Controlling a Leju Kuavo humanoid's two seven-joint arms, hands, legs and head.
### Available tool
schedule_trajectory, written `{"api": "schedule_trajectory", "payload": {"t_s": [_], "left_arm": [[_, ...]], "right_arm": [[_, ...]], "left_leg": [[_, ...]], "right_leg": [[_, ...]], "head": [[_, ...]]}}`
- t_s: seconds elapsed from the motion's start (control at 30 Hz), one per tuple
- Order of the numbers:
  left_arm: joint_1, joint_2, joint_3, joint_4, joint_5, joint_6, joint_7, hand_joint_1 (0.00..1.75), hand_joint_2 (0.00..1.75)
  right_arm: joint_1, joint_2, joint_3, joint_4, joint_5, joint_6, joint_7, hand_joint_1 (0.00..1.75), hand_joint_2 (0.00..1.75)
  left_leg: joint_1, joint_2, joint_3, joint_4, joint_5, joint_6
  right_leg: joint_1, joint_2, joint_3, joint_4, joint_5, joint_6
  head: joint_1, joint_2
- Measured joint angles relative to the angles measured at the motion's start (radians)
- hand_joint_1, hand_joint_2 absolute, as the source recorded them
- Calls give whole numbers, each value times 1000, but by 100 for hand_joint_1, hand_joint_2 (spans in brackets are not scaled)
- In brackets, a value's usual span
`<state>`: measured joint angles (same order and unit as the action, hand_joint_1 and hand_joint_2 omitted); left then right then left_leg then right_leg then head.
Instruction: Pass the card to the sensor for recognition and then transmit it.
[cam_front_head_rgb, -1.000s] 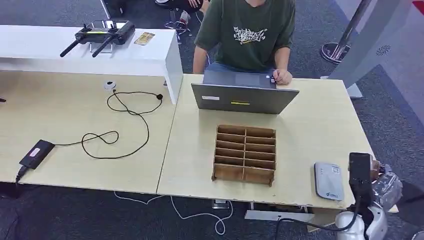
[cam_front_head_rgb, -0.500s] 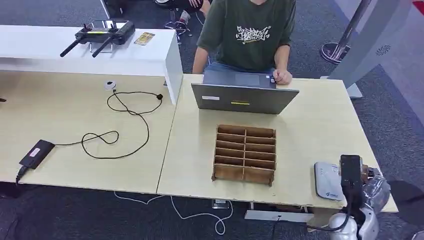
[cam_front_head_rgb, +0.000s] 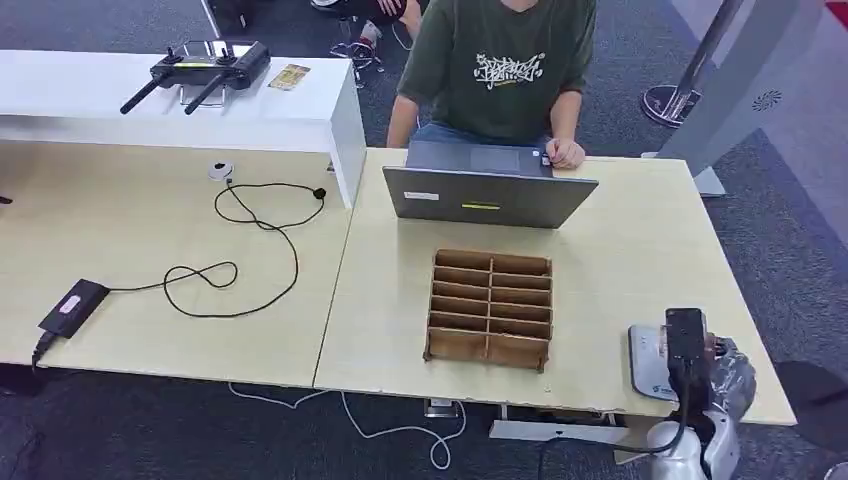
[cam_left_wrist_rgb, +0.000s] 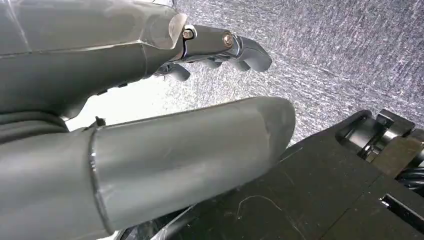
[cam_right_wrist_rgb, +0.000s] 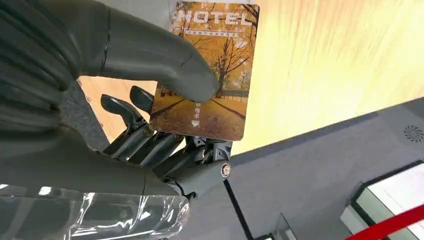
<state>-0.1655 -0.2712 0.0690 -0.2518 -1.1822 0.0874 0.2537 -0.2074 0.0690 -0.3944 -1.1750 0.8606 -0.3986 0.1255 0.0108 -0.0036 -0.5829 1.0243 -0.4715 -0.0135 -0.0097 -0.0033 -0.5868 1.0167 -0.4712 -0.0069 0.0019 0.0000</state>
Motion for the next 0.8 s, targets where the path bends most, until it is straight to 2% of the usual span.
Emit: {"api": "schedule_trajectory", "payload": {"t_s": [0.23,0.63,0.8], "left_arm": [[0,-4,0,0,-4,4,13,0,0],[0,-8,-1,0,-18,4,21,0,0],[0,-9,-2,0,-24,4,21,0,0]], "right_arm": [[-5,-3,0,22,0,11,15,175,175],[-6,-16,-16,38,17,94,87,175,175],[-7,-24,-21,53,17,110,93,175,175]], "left_leg": [[0,0,0,0,0,0],[0,0,1,0,0,0],[0,0,1,0,0,0]], "right_leg": [[0,0,0,0,0,0],[0,0,0,0,0,0],[0,0,0,0,0,0]], "head": [[0,0],[0,0],[0,0]]}}
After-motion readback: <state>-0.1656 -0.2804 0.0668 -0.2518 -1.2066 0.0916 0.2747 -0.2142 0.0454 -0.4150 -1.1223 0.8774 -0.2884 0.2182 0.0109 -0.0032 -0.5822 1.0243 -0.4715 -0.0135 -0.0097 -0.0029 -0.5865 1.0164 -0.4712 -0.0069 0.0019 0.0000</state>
